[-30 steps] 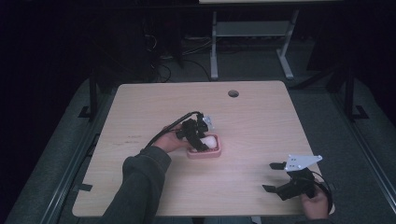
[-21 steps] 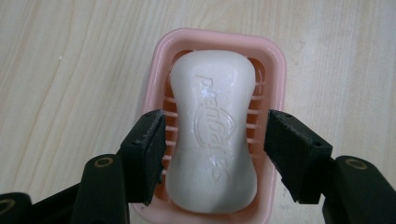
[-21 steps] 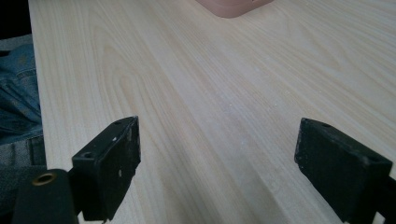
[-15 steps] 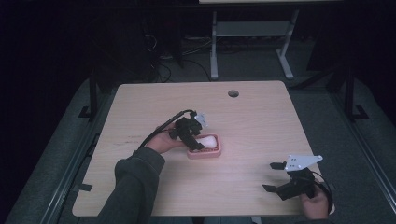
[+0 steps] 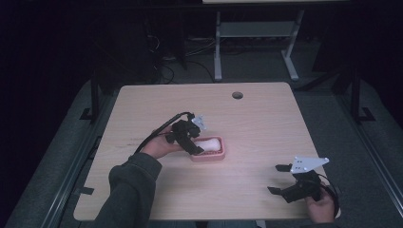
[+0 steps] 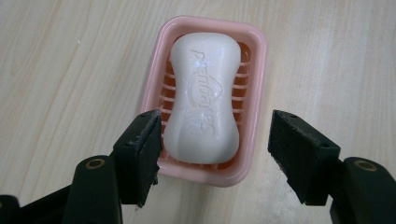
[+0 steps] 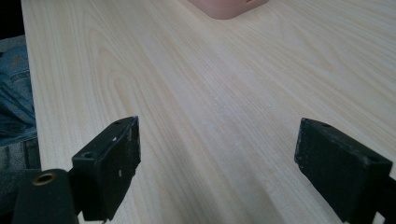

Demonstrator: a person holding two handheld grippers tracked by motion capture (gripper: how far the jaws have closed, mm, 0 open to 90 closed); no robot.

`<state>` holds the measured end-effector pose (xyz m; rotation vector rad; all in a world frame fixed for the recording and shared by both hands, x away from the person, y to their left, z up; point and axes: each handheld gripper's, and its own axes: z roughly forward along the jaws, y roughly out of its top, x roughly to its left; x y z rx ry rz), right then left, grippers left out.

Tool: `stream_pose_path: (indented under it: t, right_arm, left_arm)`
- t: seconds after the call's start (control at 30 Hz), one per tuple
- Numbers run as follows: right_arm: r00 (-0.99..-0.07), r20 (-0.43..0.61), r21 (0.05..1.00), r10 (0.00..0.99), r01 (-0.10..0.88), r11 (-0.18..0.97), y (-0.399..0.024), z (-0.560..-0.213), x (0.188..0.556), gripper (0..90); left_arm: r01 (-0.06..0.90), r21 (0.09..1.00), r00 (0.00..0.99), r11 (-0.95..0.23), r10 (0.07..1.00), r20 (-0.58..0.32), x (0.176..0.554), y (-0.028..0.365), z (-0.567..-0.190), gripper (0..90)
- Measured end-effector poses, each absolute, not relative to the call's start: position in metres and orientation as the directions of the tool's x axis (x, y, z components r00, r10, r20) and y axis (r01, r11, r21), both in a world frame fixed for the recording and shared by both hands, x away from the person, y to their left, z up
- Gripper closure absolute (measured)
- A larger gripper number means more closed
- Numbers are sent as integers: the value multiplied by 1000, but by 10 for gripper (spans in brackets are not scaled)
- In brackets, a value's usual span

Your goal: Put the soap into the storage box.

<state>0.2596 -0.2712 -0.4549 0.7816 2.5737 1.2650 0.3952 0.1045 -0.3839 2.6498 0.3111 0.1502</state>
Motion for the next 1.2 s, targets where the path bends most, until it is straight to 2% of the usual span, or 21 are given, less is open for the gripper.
stream_pose_path:
  t: [0.47,0.67,1.2]
  right_arm:
    - [-842,75,773,534,388,503,-272,-455,262,141]
    - [-841,75,772,535,389,503,-271,-455,262,141]
    - [-841,78,767,536,394,506,-271,-455,262,140]
  left_arm:
    - [205,494,962,-845,266,55,382,125,-379,324]
    - [201,488,959,-849,272,77,375,132,-377,321]
    - [229,480,955,-847,292,59,360,148,-385,294]
